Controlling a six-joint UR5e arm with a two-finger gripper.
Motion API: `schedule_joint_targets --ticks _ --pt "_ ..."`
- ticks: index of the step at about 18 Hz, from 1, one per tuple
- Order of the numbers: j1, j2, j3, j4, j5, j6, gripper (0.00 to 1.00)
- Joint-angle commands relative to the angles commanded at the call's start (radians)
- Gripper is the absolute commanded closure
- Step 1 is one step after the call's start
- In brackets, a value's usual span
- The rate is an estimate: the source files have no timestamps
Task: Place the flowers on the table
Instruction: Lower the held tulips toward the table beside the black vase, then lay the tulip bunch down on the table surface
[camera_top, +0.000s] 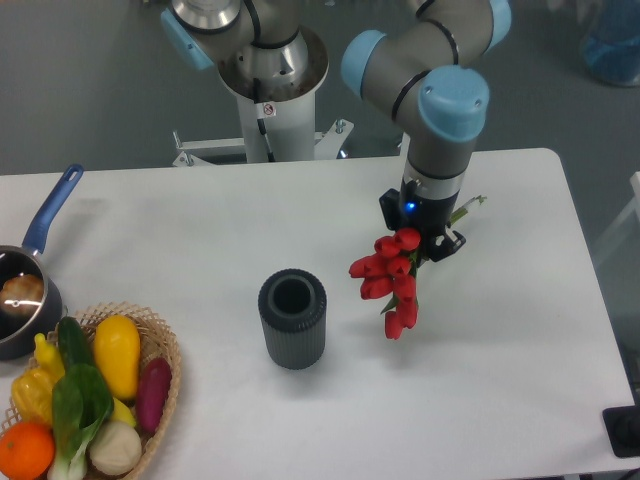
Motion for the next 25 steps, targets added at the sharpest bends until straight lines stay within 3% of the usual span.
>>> schedule_joint_targets --ticks 13,17,20,24,25 --pt "-0.029 -0.064 -0.006 0.006 0.028 -0.002 0.57" --pt "-0.031 -0.075 0.003 0.006 0.029 -0.002 0.5" --pt "-0.031 -0.077 0.003 0.008 0.029 -0.002 0.34" --pt "-0.031 -0.078 0.008 0.008 0.029 0.0 0.27" --pt "-0.029 -0.077 0.012 0.009 0.029 0.0 0.18"
